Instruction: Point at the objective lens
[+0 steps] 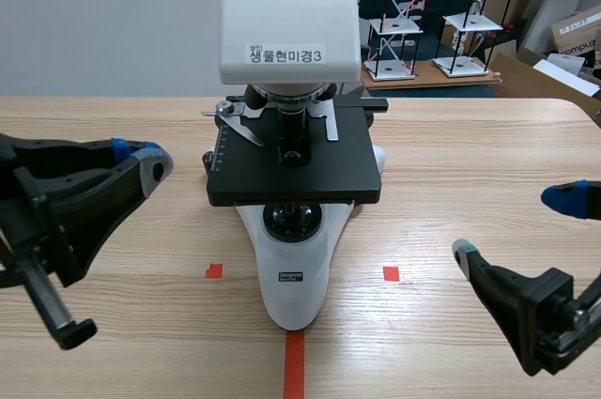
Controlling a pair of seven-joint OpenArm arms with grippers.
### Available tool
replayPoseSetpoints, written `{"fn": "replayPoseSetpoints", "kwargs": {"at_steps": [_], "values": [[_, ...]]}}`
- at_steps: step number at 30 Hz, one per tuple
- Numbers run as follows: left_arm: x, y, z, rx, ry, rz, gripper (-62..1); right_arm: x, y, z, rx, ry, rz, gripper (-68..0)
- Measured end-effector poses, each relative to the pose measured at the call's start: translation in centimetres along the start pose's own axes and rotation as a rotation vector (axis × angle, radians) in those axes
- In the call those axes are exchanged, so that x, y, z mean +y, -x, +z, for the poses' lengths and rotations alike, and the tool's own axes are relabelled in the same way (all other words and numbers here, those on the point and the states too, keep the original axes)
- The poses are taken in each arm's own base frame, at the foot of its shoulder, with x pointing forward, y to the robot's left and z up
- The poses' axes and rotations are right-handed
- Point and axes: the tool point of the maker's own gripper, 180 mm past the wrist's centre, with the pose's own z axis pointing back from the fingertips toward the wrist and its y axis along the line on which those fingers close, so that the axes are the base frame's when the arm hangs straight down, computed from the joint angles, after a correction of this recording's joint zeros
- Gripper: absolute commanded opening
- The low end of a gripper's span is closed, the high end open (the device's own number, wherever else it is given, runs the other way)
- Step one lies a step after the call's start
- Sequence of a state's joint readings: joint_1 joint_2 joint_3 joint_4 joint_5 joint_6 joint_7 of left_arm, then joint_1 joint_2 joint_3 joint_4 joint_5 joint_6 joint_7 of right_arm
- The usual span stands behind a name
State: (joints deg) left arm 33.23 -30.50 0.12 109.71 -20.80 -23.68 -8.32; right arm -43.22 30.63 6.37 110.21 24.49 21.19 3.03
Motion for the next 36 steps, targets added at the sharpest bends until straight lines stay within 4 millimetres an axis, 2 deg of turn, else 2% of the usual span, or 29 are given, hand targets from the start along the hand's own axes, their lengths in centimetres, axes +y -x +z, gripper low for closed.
{"fn": "replayPoseSetpoints", "kwargs": {"at_steps": [4, 9, 16, 25, 36], "values": [[-0.7, -0.7, -1.1, -0.033, 0.038, -0.001, -57.5, 0.0, 0.0, 0.0, 0.002, 0.000, 0.000, -3.3], [-1.4, 0.6, -2.3, 0.007, 0.079, -0.044, -57.5, 0.0, 0.0, 0.0, 0.002, 0.000, 0.000, -3.3], [-1.6, 1.2, -3.8, 0.018, 0.113, -0.056, -57.9, 0.0, 0.0, 0.0, 0.002, 0.000, 0.000, -3.3], [-0.4, 0.3, -5.6, -0.010, 0.046, -0.052, -58.0, 0.0, 0.0, 0.0, 0.002, 0.000, 0.000, -3.3], [-0.5, 2.7, -5.9, 0.046, 0.043, -0.022, -58.0, 0.0, 0.0, 0.0, 0.002, 0.000, 0.000, -3.3]]}}
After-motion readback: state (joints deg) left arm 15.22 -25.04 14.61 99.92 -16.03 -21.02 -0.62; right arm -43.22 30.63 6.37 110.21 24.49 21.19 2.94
